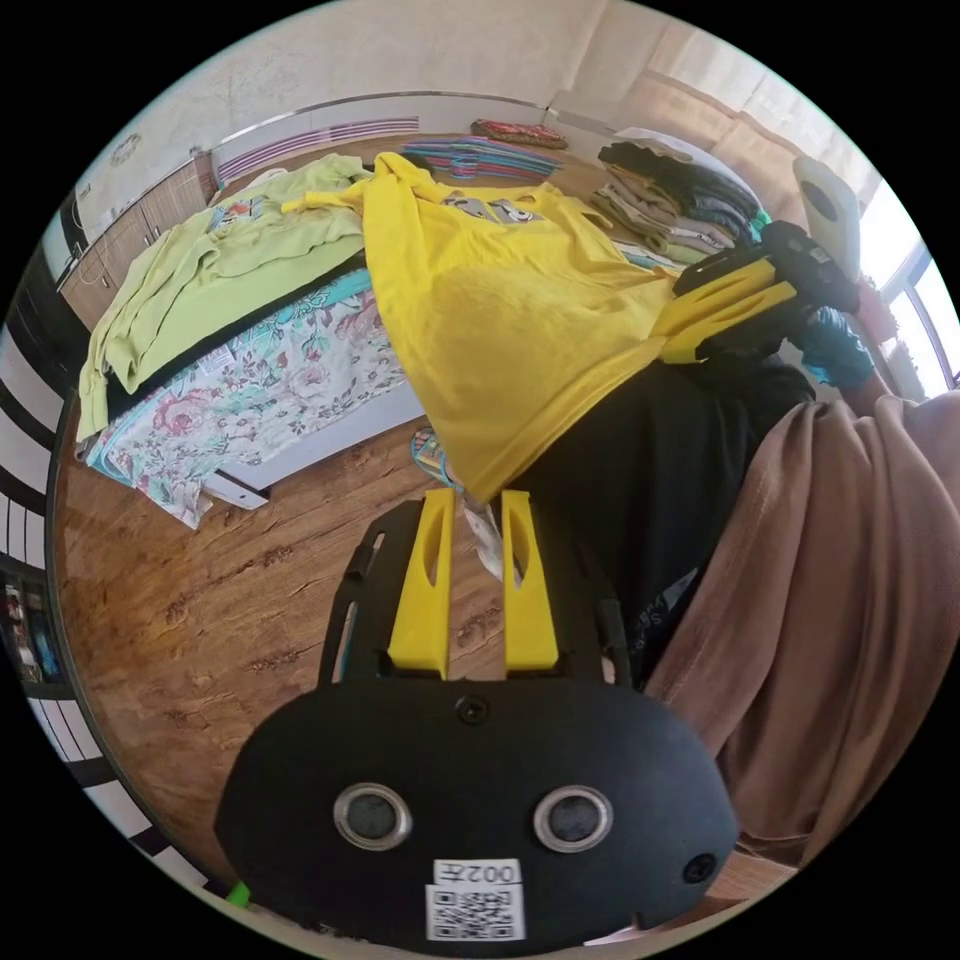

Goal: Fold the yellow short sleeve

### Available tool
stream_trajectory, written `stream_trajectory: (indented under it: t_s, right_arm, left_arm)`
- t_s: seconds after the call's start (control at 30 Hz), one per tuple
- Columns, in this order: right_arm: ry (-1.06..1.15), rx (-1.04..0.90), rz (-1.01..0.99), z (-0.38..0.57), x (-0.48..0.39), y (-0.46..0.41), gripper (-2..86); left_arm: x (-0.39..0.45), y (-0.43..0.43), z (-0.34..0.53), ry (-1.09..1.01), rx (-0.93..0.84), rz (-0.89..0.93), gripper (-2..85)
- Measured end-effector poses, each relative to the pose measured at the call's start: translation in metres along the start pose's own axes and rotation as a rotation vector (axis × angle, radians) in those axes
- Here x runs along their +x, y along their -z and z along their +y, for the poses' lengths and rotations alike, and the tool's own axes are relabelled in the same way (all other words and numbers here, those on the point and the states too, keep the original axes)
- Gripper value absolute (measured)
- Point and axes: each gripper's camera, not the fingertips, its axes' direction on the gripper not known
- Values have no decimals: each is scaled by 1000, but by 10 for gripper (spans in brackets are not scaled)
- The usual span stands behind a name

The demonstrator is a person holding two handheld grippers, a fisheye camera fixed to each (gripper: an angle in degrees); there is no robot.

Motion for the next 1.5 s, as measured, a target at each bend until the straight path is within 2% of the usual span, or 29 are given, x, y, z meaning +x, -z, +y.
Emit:
stream_trajectory:
  t_s: [0.2,0.67,0.93,1.07,1.27,1.5]
  right_arm:
    - [0,27,10,6,-1,2,7]
    - [-69,108,-10,29,9,8,-4]
    - [-75,105,-4,32,10,-3,-5]
    - [-79,100,-11,33,12,-9,-5]
    - [-73,96,-10,35,12,-18,-5]
    - [-34,86,-8,41,4,-26,-4]
  left_arm:
    - [4,4,5,-2,11,-28,-9]
    - [-9,65,18,-21,85,-9,-4]
    - [-7,42,17,-32,64,76,31]
    - [-14,33,10,4,71,87,18]
    - [-17,30,3,-56,41,112,-7]
    - [-14,83,18,-74,88,19,-9]
